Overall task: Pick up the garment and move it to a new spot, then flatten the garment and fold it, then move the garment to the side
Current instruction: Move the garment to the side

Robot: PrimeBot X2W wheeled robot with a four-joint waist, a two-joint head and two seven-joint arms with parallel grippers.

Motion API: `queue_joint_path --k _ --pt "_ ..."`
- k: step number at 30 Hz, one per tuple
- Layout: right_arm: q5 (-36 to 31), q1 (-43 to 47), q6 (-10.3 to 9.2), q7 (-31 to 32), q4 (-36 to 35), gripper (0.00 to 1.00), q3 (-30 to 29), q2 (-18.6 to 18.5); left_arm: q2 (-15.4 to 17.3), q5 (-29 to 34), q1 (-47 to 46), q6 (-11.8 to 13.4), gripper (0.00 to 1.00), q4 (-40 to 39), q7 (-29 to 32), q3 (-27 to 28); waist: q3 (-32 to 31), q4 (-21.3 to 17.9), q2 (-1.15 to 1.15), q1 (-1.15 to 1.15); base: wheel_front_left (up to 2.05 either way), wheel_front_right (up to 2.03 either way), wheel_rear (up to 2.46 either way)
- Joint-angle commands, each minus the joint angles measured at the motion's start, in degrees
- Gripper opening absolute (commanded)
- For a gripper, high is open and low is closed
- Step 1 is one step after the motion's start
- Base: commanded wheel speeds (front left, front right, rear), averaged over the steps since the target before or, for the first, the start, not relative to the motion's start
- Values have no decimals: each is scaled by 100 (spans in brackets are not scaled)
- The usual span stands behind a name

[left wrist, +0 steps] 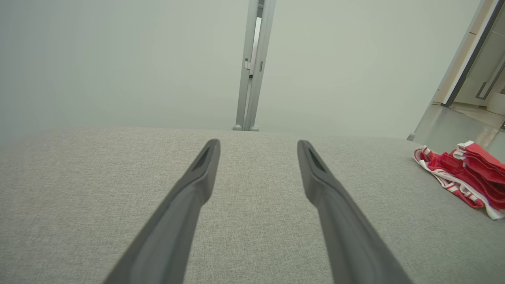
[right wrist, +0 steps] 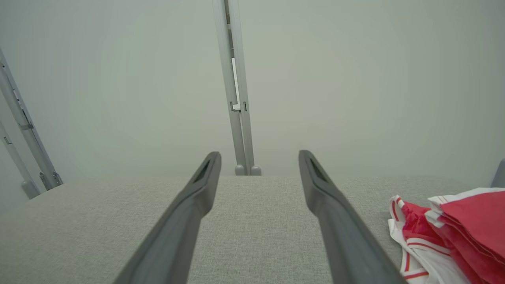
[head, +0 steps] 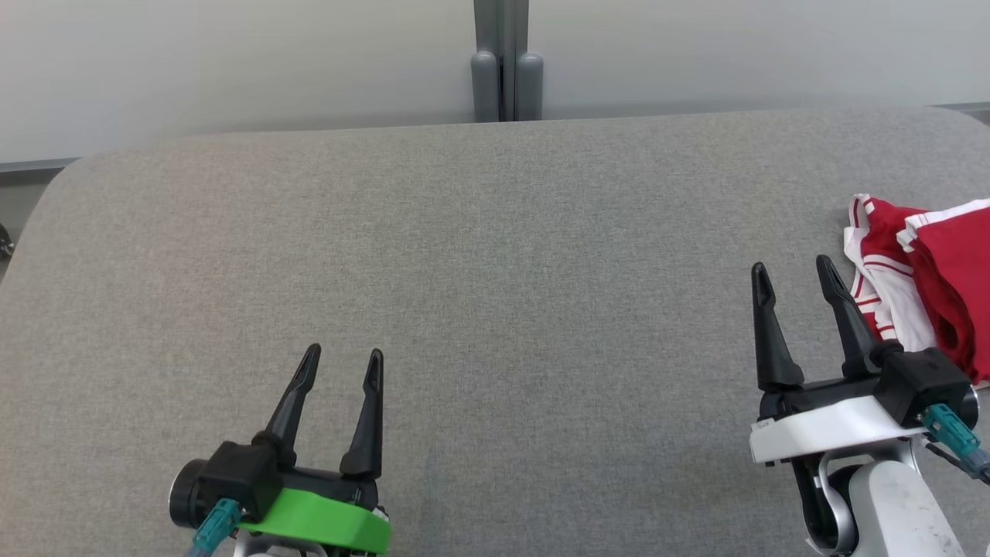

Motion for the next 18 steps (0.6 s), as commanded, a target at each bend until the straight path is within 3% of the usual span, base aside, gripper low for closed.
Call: queue_joint_path --k 1,18 --pt "-2 76 -11 -11 -40 100 0 -9 2 20 61 41 100 8 -15 8 -26 14 0 0 0 0 0" --pt "140 26 -11 -11 -38 100 67 12 4 149 -57 317 100 -153 -15 19 62 -92 0 0 0 0 0"
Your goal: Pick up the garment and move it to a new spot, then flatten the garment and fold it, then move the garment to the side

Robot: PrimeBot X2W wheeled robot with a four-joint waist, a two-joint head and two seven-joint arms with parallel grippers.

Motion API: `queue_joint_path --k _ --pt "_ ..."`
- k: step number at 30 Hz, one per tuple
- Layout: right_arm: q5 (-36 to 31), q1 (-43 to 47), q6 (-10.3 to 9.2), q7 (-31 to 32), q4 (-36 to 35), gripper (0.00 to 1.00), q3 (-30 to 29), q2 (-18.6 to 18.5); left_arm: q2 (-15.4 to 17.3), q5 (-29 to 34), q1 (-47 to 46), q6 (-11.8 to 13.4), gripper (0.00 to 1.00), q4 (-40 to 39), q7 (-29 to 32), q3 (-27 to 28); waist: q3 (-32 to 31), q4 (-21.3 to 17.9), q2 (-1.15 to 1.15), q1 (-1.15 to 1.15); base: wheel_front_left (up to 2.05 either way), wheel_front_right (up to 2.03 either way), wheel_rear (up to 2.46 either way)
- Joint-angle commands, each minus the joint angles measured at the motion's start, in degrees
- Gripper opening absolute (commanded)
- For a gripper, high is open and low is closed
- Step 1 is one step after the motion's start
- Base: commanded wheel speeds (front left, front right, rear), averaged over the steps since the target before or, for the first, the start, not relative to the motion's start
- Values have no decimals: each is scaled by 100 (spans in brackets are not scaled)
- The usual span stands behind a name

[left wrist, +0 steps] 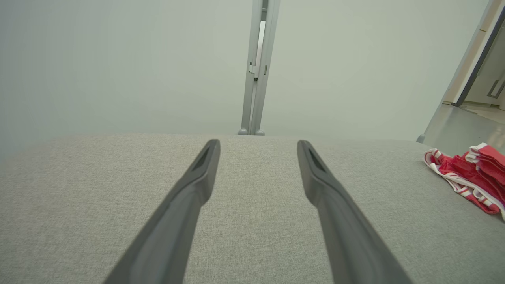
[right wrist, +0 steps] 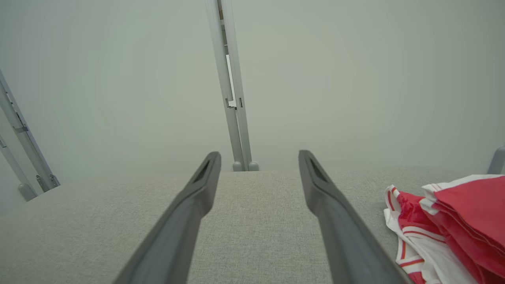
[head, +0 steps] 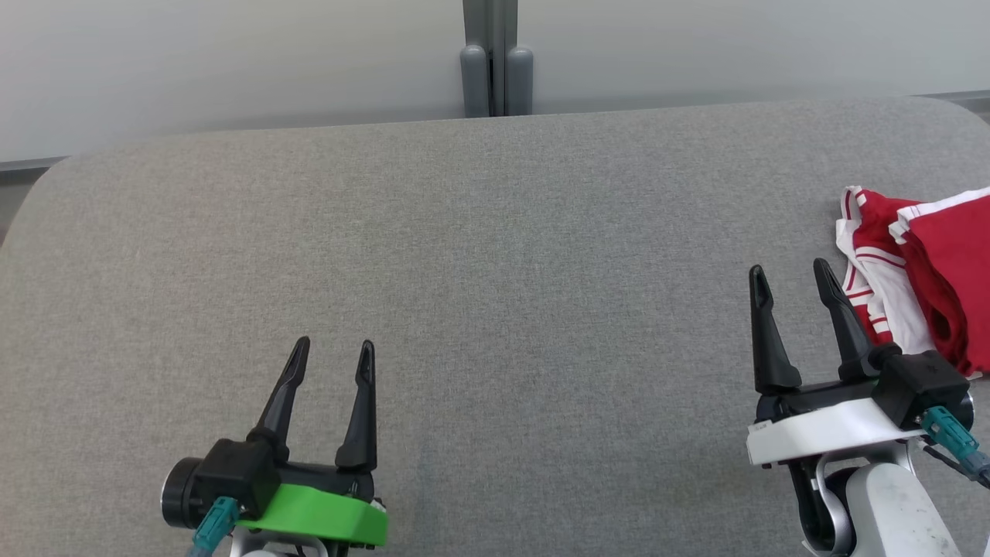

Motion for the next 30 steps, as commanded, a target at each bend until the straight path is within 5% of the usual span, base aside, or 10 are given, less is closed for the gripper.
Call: queue_joint_path --k 1,20,26,27,30 --pt "62 -31 -11 -11 -2 100 16 -2 6 -59 -44 51 100 51 -14 4 6 -3 0 0 0 0 0" --pt "109 -75 -11 -11 85 100 72 -3 8 -592 -9 -289 100 267 -14 92 21 -41 0 0 0 0 0" --pt "87 -102 -11 -11 95 100 122 -3 7 -527 18 -150 100 200 -14 320 48 -42 0 0 0 0 0" --pt "85 -104 -11 -11 99 0 134 -3 7 -535 20 -144 0 192 -14 332 54 -40 0 0 0 0 0" --pt "104 0 1 3 180 0 130 16 -4 -561 33 -154 0 326 16 282 53 -41 0 0 0 0 0"
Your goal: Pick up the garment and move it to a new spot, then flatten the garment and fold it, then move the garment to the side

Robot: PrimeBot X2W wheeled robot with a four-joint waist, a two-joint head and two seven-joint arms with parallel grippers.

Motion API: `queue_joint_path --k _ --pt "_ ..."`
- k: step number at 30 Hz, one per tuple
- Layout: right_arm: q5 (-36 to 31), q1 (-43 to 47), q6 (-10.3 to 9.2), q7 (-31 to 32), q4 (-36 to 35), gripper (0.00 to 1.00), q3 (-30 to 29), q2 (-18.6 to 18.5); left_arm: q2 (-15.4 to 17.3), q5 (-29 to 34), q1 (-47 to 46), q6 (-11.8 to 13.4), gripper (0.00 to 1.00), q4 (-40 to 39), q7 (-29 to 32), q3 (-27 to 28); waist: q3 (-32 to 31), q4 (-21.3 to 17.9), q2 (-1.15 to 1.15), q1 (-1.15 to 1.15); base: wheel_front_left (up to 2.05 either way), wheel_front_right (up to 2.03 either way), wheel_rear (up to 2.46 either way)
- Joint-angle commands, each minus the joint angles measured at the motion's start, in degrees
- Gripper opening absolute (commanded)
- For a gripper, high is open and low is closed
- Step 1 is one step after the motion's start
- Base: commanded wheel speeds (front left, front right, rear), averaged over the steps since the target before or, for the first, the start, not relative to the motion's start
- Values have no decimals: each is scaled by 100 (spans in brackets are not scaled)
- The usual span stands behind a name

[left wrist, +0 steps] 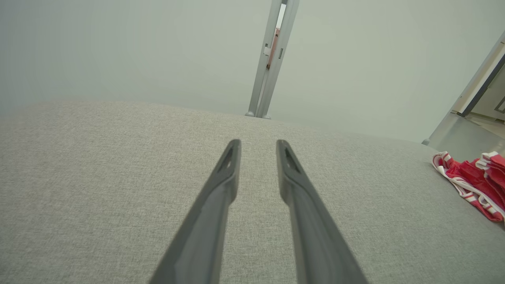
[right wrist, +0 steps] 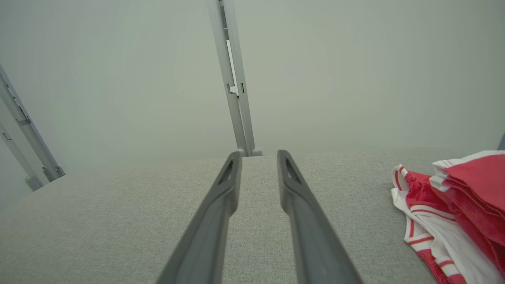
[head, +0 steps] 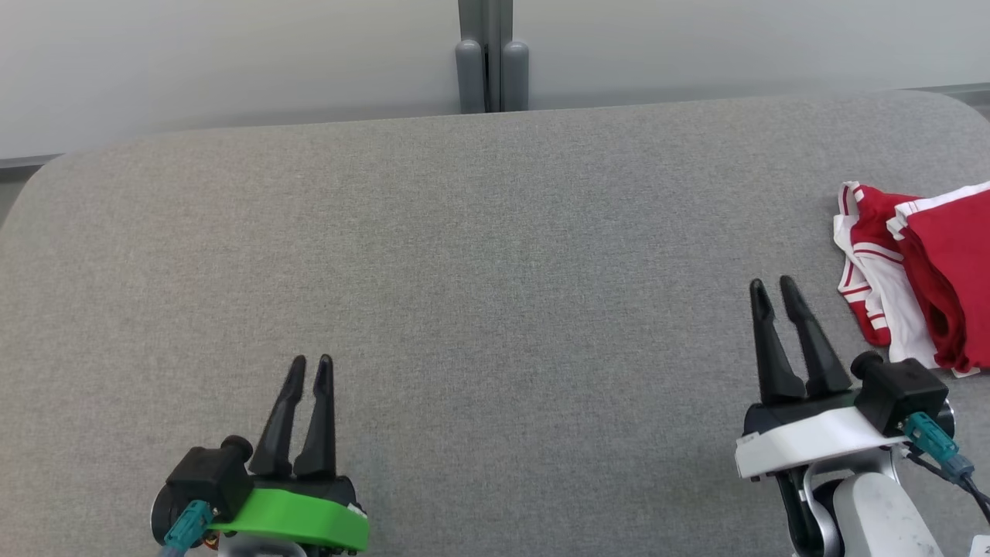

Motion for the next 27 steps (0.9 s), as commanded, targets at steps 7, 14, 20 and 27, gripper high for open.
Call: queue_joint_path --k 7,14,20,27 --pt "754 39 0 133 65 0 -8 -38 40 -676 -22 -4 0 45 141 71 -25 2 0 0 0 0 0" --pt "1548 10 -1 288 154 0 -28 -86 84 -1385 -89 -28 0 126 293 160 -55 4 0 0 0 0 0" --pt "2161 -5 -1 410 216 0 -50 -115 114 -1936 -143 -48 0 190 415 234 -80 6 0 0 0 0 0" --pt "2808 -18 -2 545 278 0 -80 -141 141 -2515 -199 -63 0 253 547 316 -109 8 0 0 0 0 0"
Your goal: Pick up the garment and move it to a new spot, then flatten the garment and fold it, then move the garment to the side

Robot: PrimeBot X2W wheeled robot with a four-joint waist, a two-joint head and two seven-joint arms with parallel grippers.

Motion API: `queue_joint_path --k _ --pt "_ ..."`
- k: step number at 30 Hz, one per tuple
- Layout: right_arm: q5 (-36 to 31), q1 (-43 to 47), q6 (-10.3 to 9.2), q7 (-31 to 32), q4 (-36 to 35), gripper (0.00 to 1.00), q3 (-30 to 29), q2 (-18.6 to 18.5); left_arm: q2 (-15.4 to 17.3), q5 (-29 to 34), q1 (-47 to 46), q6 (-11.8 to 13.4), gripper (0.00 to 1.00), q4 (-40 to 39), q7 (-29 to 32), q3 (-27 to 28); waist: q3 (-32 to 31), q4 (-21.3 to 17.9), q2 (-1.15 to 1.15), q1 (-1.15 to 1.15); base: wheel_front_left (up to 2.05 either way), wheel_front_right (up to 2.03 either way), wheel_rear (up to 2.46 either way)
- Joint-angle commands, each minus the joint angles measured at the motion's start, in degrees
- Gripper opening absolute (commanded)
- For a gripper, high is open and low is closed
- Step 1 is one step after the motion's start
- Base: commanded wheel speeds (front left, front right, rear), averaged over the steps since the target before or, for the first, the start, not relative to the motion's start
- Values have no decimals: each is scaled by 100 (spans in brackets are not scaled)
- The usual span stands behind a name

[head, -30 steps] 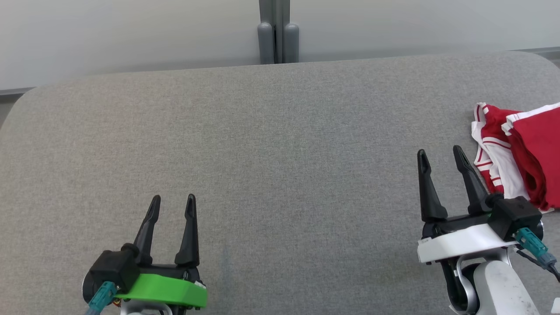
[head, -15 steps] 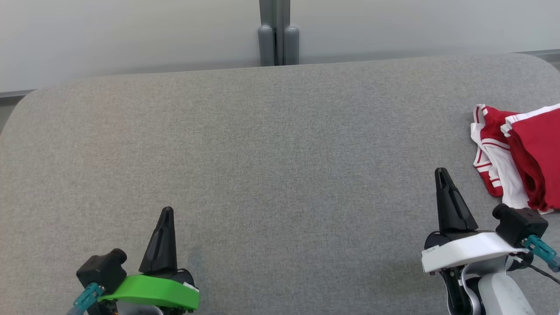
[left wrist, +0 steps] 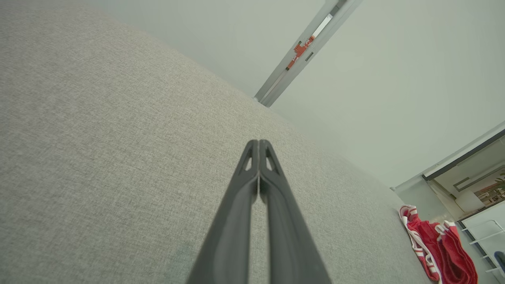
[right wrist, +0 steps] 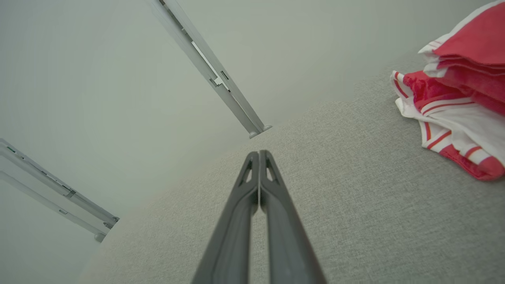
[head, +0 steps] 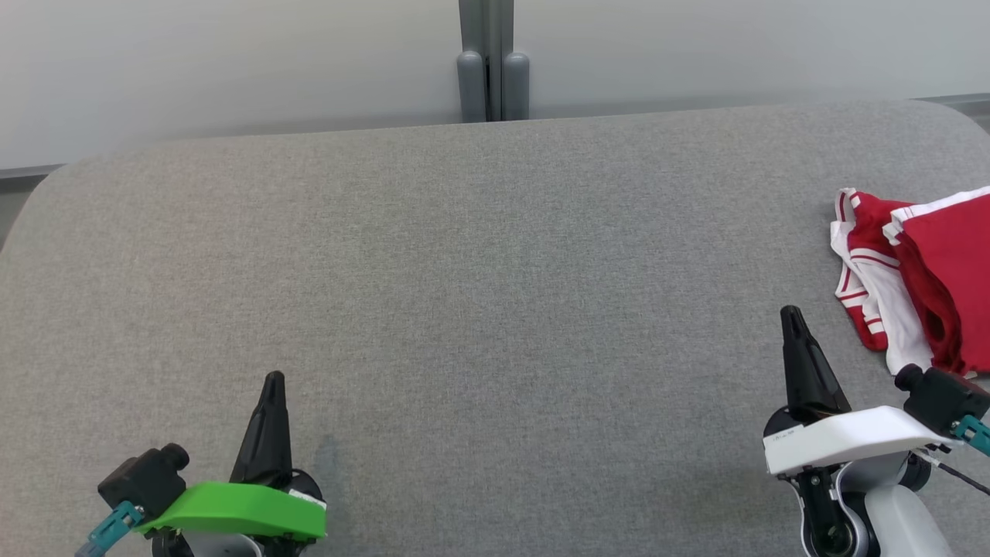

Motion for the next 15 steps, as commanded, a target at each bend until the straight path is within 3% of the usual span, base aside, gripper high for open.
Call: queue_joint_path --k 1,15 --pt "246 -131 -2 41 -44 0 -27 -38 57 -215 -174 -17 0 -43 37 49 -6 1 0 0 0 0 0" --pt "1388 -151 -3 300 68 0 -99 -73 89 -1238 -252 -50 0 25 289 220 -64 5 0 0 0 0 0"
